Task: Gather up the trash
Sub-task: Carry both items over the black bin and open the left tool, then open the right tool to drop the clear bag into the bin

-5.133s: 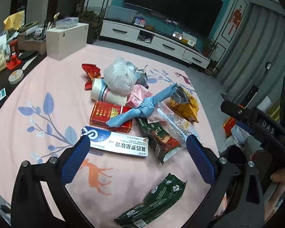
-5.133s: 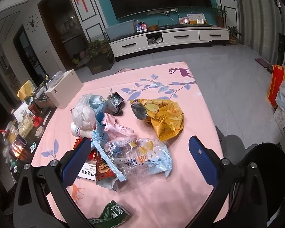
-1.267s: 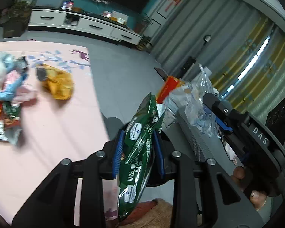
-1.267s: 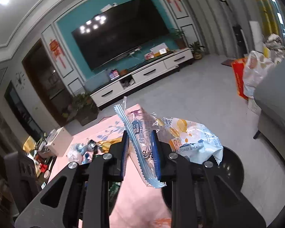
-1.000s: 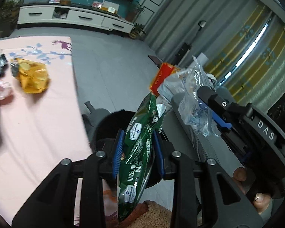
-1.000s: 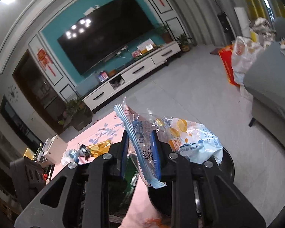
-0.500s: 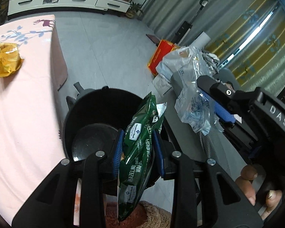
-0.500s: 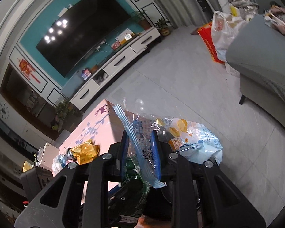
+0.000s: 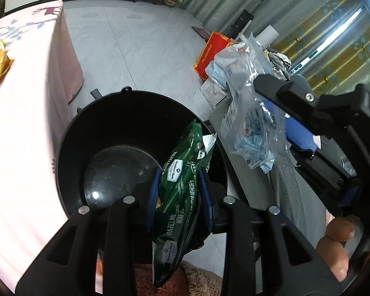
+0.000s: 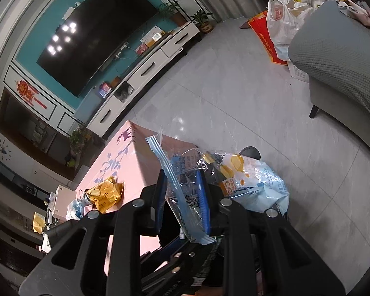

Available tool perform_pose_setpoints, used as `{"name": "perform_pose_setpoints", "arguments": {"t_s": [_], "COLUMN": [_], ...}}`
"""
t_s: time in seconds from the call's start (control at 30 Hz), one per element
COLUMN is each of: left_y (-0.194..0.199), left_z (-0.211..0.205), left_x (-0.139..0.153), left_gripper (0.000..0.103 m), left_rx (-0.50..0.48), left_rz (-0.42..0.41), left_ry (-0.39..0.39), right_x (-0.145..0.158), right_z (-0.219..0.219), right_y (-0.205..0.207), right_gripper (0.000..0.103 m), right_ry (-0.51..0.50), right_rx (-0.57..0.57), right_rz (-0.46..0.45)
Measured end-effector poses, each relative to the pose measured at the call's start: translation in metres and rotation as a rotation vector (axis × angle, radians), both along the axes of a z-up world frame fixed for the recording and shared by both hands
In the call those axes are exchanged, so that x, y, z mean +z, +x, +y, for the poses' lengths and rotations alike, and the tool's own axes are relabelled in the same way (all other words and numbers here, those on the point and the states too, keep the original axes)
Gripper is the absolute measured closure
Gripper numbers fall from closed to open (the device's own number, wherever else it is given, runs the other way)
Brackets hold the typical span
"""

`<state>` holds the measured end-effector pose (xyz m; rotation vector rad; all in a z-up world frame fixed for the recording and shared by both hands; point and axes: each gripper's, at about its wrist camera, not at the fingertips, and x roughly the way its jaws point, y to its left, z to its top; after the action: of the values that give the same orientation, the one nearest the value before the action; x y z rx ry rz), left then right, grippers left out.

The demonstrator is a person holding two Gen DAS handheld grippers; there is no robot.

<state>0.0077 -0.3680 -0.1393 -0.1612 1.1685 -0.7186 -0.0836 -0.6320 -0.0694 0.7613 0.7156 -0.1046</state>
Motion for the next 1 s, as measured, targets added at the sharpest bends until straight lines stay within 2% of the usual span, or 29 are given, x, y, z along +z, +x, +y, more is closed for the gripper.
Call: {"name": "perform_pose_setpoints", "arguments": {"t_s": [0.17, 0.3, 0.33, 0.4, 0.47, 0.63, 0.73, 0.83, 1.0], "left_y": [0.000, 0.000, 0.000, 0.001, 0.000, 0.000, 0.000, 0.000, -0.001], "left_z": [-0.011, -0.018, -0.019, -0.024, -0.026, -0.023, -0.015, -0.007, 0.013], "left_x": [-0.009, -0.014, -0.015, -0.016, -0.016, -0.009, -0.001, 0.007, 0.021], "left_gripper": [0.070, 0.063, 0.058, 0.057, 0.052, 0.027, 0.018, 0.010, 0.004], "left_rx": [-0.017, -0.033, -0.035, -0.045, -0.053, -0.038, -0.015, 0.008, 0.042], "left_rz": [0.016, 0.027, 0.026, 0.024, 0.027, 0.006, -0.022, -0.045, -0.068], "left_ry": [0.015, 0.026, 0.029, 0.029, 0.025, 0.021, 0.012, 0.009, 0.008], "right_x": [-0.002, -0.007, -0.008, -0.008, -0.008, -0.009, -0.009, -0.008, -0.010], "right_z": [-0.003, -0.008, -0.008, -0.010, -0.010, -0.011, -0.009, -0.006, 0.001], "right_y": [0.004, 0.005, 0.004, 0.004, 0.004, 0.004, 0.006, 0.008, 0.012], "right_gripper": [0.077, 0.077, 0.077, 0.077, 0.077, 0.075, 0.075, 0.075, 0.075], "right_ry": [-0.005, 0.013, 0.014, 0.015, 0.014, 0.013, 0.013, 0.009, 0.006], "right_rx": [-0.005, -0.020, -0.023, -0.027, -0.026, -0.015, -0.008, -0.004, 0.023], "right_rz": [0.014, 0.030, 0.033, 0.034, 0.034, 0.039, 0.042, 0.046, 0.061]}}
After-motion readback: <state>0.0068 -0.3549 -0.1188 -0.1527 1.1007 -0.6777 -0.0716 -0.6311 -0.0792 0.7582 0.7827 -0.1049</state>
